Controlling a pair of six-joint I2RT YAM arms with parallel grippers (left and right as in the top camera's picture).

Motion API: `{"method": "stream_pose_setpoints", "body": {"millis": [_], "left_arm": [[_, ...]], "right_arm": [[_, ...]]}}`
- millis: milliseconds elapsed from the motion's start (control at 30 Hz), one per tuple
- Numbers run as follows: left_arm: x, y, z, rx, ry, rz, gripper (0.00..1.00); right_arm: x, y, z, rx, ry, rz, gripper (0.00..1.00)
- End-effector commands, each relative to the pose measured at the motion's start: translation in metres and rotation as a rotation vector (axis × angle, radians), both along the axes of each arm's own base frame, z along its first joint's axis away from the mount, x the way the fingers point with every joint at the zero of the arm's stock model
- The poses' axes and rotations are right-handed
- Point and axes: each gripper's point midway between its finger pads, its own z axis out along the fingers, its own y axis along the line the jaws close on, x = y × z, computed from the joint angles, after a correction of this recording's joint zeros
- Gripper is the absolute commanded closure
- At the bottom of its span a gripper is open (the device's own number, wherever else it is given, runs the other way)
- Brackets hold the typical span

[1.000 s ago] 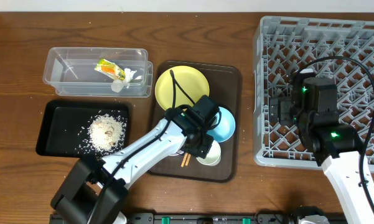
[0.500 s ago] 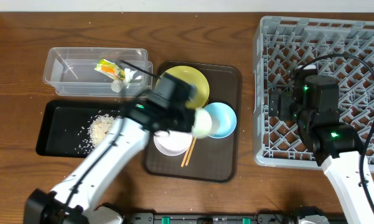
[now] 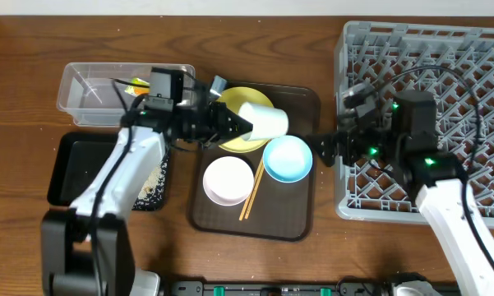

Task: Sort waste into correct bins and load items into the dishwasher rack
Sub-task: 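Grasp the pale green cup with the left gripper and lift it, then hand the cup from the left gripper to the right gripper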

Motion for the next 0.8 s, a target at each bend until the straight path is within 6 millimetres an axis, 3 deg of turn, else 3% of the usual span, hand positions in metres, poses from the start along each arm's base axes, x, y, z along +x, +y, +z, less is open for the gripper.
{"method": "stream_pose_setpoints", "body": {"millis": [0,300,767], "left_arm": [[-0.017,-0.014,0.024,-0.205,0.1,-0.127,0.94],[-0.023,-0.024,0.018,-0.228,0.142,-0.167,0.94],[-0.036,-0.039,0.018,-0.224,0.148,-0.218,0.94]], "right_arm": [[-0.022,0.027,0.019,0.181,-0.015,0.243,0.01],[-0.028,0.044,0.021,0.348,-0.055,0.447,0.01],[-0.027,0.046,0.029,0.389,-0.104,0.492,0.03]]}}
